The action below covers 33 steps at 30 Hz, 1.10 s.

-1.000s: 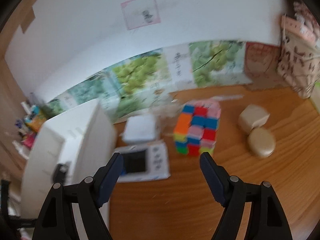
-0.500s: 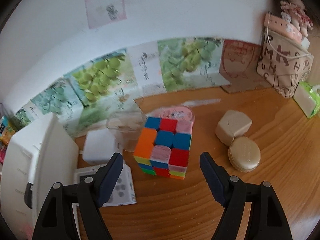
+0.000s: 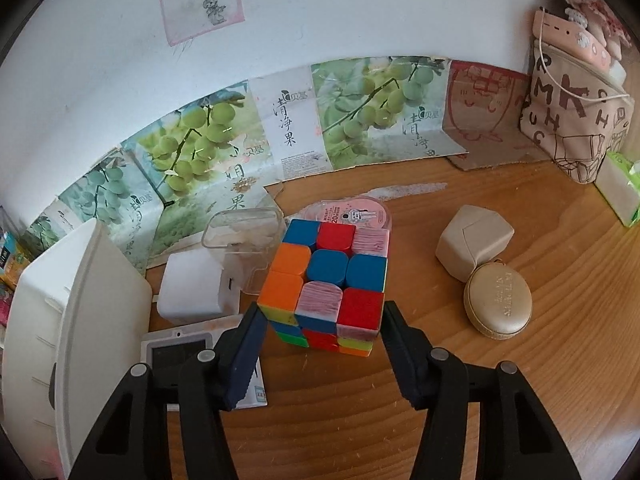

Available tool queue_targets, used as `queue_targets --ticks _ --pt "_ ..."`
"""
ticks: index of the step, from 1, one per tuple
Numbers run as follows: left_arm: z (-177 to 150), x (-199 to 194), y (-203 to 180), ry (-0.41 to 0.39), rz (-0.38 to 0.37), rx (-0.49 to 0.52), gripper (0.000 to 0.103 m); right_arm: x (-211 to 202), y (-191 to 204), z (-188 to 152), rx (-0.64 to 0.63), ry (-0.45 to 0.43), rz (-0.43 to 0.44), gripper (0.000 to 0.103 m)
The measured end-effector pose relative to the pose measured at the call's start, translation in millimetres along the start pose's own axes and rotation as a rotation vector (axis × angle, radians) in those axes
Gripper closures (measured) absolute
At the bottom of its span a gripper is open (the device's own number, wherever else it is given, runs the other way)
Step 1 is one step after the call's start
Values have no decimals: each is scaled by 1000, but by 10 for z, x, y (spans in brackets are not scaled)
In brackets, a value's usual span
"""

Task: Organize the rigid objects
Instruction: 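Move the right tool to the Rubik's cube and grasp it, then carry the Rubik's cube into the white tray and release it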

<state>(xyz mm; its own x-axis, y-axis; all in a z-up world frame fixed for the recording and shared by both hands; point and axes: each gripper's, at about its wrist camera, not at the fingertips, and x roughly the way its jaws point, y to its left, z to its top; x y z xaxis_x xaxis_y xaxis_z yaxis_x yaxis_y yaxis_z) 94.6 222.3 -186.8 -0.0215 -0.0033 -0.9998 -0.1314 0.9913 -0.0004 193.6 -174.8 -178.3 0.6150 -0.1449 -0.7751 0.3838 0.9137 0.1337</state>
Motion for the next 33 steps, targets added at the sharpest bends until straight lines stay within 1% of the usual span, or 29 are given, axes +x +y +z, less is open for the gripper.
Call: queue_targets --ticks 12,20,26,30,33 --pt "-50 -61 10 -12 -7 14 82 -289 -58 -47 50 2 55 46" --pt "-78 -90 -17 -21 -12 35 82 -589 51 -158 -16 -28 103 47" --pt "-100 -108 -38 -29 -19 63 82 -908 215 -218 -70 -93 161 47" --pt "-112 -112 -32 -18 -35 82 82 -1108 342 -234 -118 -135 180 47" --pt "-118 -113 -23 -9 -48 93 82 -1268 426 -246 -135 -164 216 47"
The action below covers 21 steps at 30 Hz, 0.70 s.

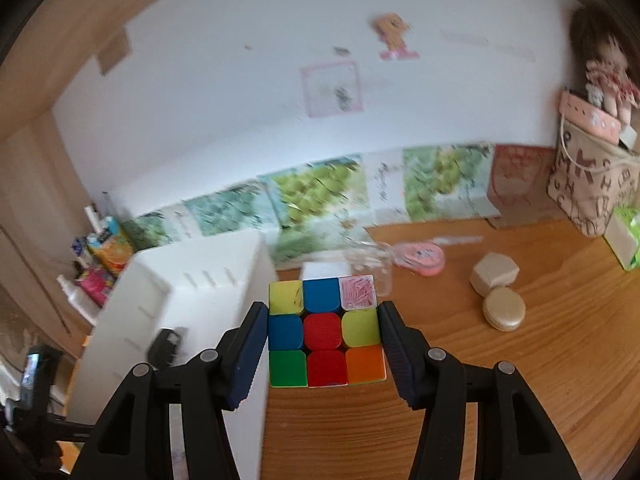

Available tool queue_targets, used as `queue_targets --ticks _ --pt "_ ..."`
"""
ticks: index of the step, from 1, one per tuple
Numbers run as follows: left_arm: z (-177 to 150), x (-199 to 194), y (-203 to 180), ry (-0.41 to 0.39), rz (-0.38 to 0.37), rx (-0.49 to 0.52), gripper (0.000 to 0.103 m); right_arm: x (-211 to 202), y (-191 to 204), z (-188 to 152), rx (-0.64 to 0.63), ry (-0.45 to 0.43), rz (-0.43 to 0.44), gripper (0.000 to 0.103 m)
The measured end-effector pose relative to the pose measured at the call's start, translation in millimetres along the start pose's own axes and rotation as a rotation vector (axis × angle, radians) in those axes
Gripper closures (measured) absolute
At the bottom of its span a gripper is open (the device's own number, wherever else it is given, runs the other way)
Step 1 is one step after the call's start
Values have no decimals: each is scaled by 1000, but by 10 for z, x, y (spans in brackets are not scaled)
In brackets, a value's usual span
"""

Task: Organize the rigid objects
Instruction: 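Carry the Rubik's cube into the white tray and release it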

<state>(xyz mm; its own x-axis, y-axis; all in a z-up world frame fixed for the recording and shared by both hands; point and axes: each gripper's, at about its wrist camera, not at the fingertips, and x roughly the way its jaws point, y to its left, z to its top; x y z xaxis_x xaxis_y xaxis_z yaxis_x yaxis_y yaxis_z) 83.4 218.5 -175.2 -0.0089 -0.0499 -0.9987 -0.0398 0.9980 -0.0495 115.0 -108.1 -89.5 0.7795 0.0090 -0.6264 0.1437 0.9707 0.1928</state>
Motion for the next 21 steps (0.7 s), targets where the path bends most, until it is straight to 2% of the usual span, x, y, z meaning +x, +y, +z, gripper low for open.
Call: queue_targets --ticks 5,9,13,21 --pt "-7 -5 0 12 -6 19 82 -182 248 -5 -57 -42 58 47" --pt "24 1 -5 22 -9 42 82 -264 468 -44 -108 -42 113 47" --pt "86 18 -26 27 -5 52 82 -307 762 -108 -212 -47 173 47" --pt "129 -2 -62 21 -4 36 82 -231 1193 -247 -370 0 276 46"
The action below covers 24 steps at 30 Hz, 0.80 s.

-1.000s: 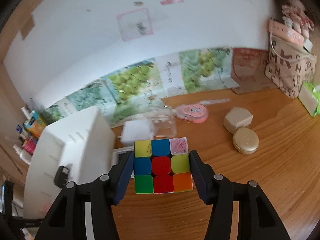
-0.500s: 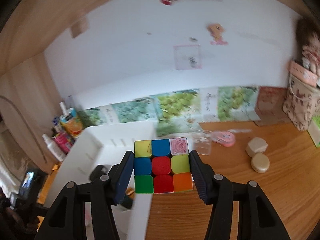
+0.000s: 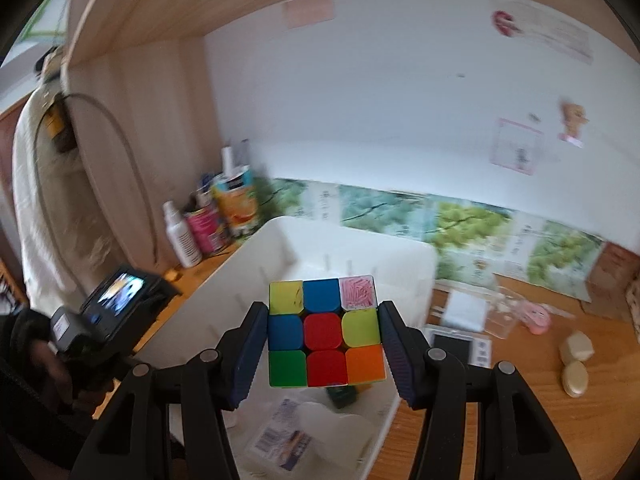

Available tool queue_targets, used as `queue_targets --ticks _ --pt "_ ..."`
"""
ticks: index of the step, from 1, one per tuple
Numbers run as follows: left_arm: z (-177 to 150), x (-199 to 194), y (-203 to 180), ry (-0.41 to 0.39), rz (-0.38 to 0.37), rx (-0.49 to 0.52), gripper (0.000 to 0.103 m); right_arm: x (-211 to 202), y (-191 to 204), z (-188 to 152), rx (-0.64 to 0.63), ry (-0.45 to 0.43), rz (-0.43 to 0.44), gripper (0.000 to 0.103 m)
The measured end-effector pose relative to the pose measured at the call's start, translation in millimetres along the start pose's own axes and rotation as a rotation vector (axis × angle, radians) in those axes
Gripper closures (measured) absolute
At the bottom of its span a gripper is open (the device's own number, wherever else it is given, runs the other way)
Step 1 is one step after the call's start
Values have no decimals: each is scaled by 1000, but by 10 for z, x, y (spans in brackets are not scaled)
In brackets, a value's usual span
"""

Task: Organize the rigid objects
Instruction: 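Carry the Rubik's cube into the white tray and release it, then move the right tool to the gold round case and grasp it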

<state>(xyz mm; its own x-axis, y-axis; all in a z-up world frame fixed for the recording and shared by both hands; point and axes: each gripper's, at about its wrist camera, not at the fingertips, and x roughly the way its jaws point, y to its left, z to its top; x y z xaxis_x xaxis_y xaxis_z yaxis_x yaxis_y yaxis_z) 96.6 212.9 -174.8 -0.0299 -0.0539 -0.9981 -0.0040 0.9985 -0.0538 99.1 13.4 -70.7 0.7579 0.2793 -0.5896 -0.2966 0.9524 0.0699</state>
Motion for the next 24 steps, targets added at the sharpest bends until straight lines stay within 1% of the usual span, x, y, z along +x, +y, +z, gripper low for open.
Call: queue_targets --ticks 3,7,9,11,15,22,24 --pt "-40 1 32 3 2 -8 82 10 79 7 -34 -19 29 47" --pt "-50 4 49 2 7 -16 82 -5 62 9 -36 -27 34 46" --pt "-43 11 36 -1 15 -16 82 -15 1 -8 -19 -29 24 43" --pt "-62 42 6 -5 25 -10 82 -32 -61 -22 -4 -32 11 37" --pt "-71 59 -39 -6 36 -5 82 -111 -203 -80 25 -49 -38 30" --pt "-50 47 -114 -8 56 0 82 -342 -590 -181 99 -62 -194 21" --pt "-42 27 -129 -10 53 -10 82 -410 -740 -196 119 -67 -240 21"
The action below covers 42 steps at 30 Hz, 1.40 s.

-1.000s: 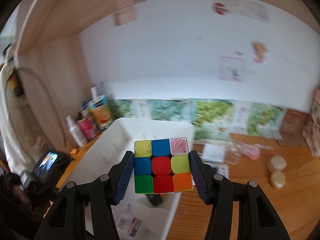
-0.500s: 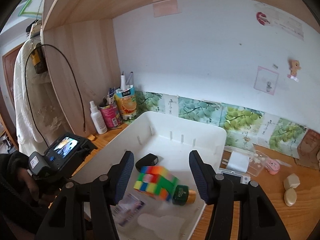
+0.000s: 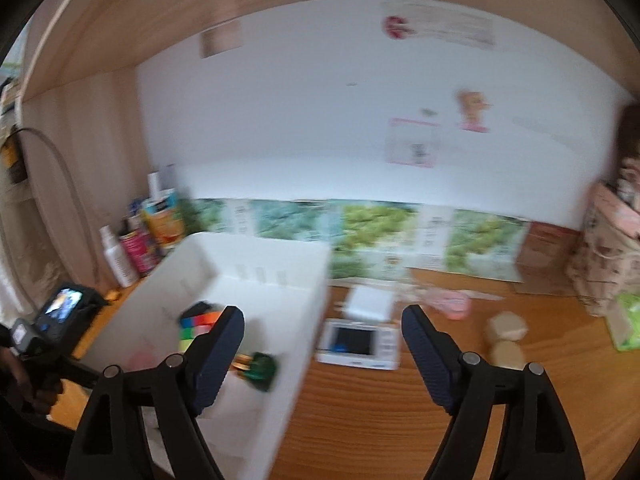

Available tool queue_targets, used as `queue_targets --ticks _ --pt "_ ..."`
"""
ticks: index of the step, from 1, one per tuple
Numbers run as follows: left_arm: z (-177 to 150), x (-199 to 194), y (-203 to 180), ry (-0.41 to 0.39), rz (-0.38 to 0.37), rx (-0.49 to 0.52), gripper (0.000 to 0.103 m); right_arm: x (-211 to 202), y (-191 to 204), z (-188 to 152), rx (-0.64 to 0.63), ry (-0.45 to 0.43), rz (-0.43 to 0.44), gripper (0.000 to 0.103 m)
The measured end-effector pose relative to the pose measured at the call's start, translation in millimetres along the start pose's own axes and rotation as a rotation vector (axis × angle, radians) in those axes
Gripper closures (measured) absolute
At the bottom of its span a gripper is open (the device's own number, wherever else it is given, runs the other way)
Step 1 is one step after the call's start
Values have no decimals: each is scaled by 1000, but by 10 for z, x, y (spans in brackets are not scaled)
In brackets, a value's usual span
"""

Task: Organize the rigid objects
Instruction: 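Move the right tool to the gold round case and grasp it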

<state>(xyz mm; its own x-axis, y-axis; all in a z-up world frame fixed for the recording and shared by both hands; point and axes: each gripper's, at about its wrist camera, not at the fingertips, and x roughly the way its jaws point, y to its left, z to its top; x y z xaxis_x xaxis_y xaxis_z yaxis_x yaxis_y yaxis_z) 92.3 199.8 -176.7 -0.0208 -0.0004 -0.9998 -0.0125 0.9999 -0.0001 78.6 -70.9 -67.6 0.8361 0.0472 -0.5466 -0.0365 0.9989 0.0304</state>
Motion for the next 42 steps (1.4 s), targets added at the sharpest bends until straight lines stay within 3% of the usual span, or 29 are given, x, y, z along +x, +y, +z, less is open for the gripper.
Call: queue_targets --ticks 12,19,21,22,23,37,42 --pt "-15 -6 104 8 -15 -44 82 74 -1090 84 195 -5 -250 20" --pt "1 40 179 25 -21 -95 82 491 -1491 -77 229 110 -335 17" --pt "14 40 206 30 -22 -109 82 612 -1580 -142 246 150 -365 9" --pt "18 46 211 32 -22 -118 82 649 -1614 -176 253 159 -378 0" --pt "22 48 219 33 -20 -125 81 694 -1665 -221 262 167 -390 0" --pt "109 117 265 55 -9 -157 80 1279 -2074 -692 362 300 -392 1" --pt "107 138 296 57 -11 -169 80 1407 -2133 -751 383 314 -377 16"
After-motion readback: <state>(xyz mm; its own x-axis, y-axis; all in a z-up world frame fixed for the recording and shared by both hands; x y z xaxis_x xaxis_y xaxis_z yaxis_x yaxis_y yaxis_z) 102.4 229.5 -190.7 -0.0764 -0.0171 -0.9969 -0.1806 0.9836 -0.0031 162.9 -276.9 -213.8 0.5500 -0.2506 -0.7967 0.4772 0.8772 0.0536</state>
